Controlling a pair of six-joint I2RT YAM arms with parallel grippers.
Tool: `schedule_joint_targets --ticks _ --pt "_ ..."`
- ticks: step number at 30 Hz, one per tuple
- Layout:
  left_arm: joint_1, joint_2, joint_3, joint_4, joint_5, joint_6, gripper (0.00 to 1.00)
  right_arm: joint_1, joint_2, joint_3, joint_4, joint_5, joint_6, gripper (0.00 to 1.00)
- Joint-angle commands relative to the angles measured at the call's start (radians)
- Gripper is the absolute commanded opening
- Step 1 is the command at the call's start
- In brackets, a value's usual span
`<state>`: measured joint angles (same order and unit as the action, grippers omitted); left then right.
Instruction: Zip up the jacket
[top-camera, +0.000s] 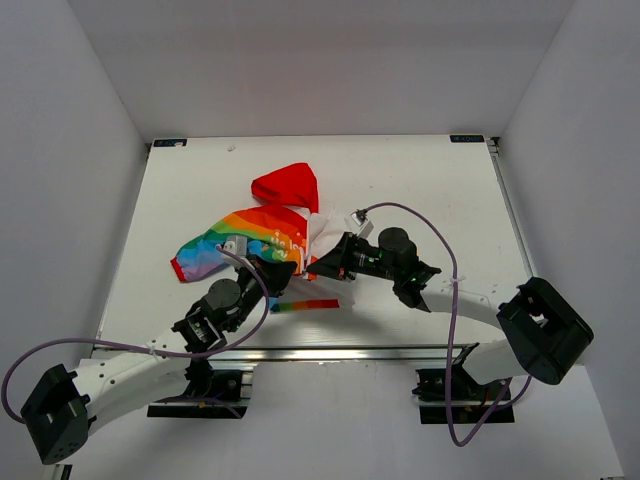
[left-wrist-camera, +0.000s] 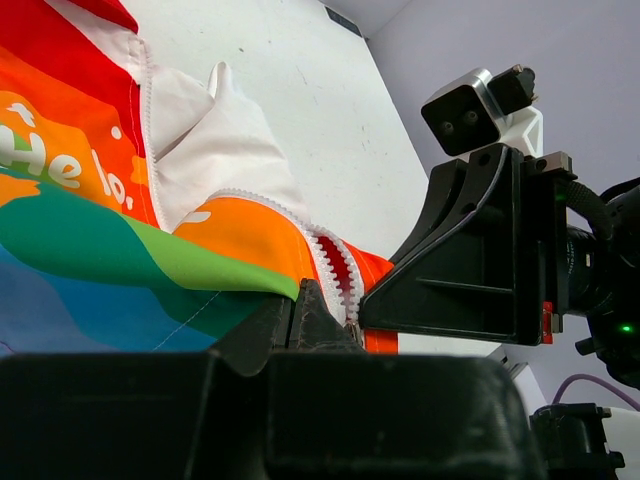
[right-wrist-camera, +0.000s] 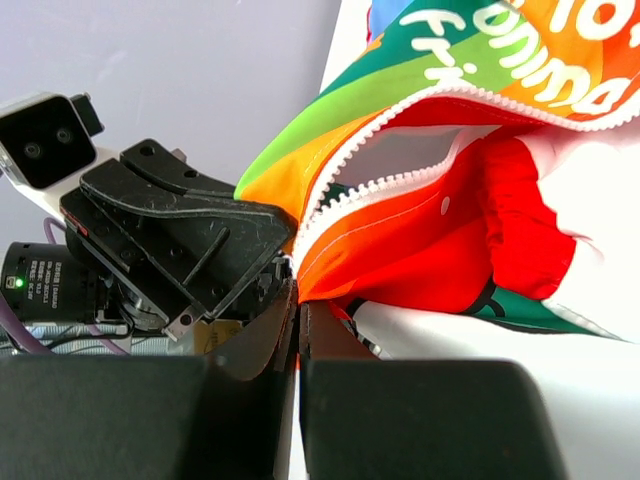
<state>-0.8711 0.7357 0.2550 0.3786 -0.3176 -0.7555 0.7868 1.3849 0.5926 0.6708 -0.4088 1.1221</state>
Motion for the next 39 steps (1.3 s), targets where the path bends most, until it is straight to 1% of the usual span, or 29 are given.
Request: schedule_joint_targets --ticks 1,13,19,24,28,33,37,39 --pt "-0.005 -0.018 -0.008 0.02 0.02 0.01 0.0 0.005 -0.021 0.026 0.07 0.028 -0.005 0.0" --pt "-0.005 -0.05 -0.017 0.016 0.075 0.011 0.0 0.002 -0.024 0.049 0.039 0.042 -0.045 0.0" --pt "-0.005 -0.064 -0.019 0.0 0.121 0.041 0.0 -0.009 -0.014 0.078 0.033 -0.031 -0.091 0.0" --pt "-0.005 -0.055 -0.002 -0.027 0.14 0.058 0.0 -0.02 0.005 0.104 0.007 -0.134 -0.139 0.0" --pt "-0.005 -0.082 -0.014 -0.035 0.152 0.064 0.0 -0.032 -0.01 0.089 -0.042 -0.101 -0.154 0.0" --pt "-0.005 -0.137 -0.028 -0.052 0.17 0.079 0.0 -0.049 -0.04 0.093 -0.148 -0.016 -0.171 0.0" --pt "-0.005 -0.141 -0.023 -0.085 0.19 0.102 0.0 -0.057 -0.043 0.096 -0.146 -0.019 -0.188 0.0" --pt "-0.005 -0.134 -0.017 -0.095 0.221 0.117 0.0 -0.067 -0.032 0.098 -0.091 -0.056 -0.179 0.0"
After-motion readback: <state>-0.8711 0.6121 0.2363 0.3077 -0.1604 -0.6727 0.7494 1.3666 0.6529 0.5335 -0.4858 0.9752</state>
